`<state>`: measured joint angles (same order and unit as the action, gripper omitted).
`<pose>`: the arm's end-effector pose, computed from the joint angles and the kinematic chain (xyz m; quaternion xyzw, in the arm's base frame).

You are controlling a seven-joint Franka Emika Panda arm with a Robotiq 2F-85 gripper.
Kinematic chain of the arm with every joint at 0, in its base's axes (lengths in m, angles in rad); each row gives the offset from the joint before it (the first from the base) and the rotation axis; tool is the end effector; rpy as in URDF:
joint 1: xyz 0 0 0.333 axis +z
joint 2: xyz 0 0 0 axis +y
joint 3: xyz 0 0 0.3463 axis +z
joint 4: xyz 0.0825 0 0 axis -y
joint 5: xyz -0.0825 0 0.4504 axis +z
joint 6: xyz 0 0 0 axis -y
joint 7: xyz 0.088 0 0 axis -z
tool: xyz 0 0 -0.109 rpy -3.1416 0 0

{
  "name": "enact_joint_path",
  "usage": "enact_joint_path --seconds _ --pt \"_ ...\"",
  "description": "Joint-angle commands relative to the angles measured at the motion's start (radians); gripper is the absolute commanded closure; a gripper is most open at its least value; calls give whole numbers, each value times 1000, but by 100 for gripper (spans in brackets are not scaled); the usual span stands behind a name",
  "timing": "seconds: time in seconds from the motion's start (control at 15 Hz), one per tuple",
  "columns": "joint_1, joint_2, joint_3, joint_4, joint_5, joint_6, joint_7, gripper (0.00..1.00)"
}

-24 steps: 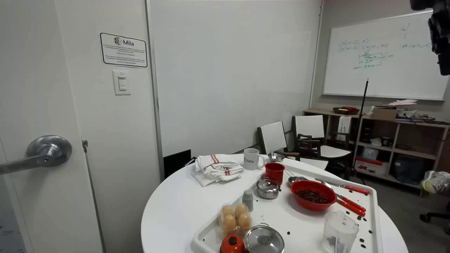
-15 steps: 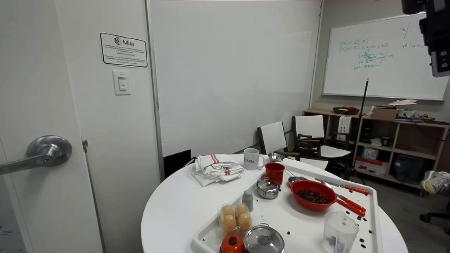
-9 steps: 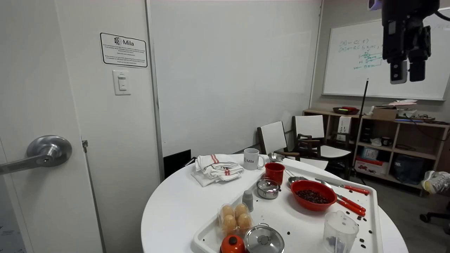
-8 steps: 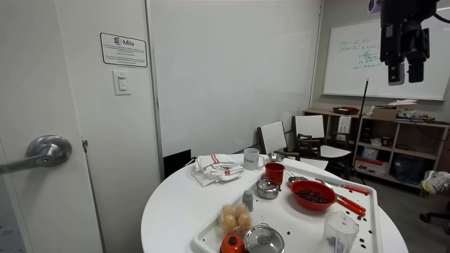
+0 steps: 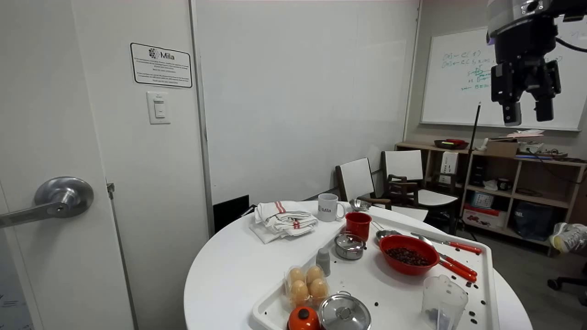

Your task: Use the fork to mix the contents in the bowl

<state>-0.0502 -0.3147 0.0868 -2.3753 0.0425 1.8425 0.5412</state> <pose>0.4695 0.0211 0.4227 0.9596 -0.2592 -0.1066 0.0248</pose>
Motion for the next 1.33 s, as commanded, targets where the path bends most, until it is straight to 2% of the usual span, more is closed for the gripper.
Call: enact_joint_path --seconds 0.0,0.27,0.6,1.0,1.27 --pt "-5 7 -12 -7 -1 -1 -3 0" --pt "-10 26 -22 -15 -1 -1 -7 0" --pt "-20 114 0 12 -64 107 128 0" --pt "-12 274 -34 34 -116 217 140 0" --pt "-12 375 -74 55 -189 268 120 0"
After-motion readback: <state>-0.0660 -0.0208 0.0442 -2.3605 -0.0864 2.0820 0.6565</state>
